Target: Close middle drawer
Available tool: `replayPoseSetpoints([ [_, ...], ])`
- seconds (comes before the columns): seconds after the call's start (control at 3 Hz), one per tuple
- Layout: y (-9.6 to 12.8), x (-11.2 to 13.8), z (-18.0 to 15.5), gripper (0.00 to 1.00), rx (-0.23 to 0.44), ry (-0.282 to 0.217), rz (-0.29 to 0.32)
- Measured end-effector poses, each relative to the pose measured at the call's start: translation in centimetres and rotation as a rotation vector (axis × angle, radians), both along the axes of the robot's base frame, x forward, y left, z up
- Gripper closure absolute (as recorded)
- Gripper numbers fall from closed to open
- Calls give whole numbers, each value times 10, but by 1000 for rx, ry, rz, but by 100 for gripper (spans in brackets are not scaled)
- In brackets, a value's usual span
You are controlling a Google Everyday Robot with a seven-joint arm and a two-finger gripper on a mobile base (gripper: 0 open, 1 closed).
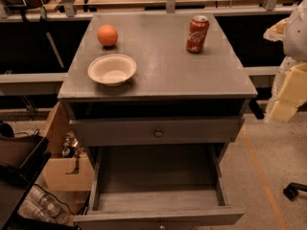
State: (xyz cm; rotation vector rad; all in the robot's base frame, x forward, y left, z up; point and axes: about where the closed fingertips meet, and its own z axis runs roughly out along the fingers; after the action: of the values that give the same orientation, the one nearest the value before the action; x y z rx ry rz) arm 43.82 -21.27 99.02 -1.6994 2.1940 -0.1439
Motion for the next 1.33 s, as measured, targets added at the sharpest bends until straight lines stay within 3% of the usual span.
replayPoseSetpoints([
  [0.67,-4,-8,-1,0,26,-44,-15],
  [1.0,-5,-30,-34,17,35,-91,-20],
  [1.33,1,-58,-69,41,33,-153,-16],
])
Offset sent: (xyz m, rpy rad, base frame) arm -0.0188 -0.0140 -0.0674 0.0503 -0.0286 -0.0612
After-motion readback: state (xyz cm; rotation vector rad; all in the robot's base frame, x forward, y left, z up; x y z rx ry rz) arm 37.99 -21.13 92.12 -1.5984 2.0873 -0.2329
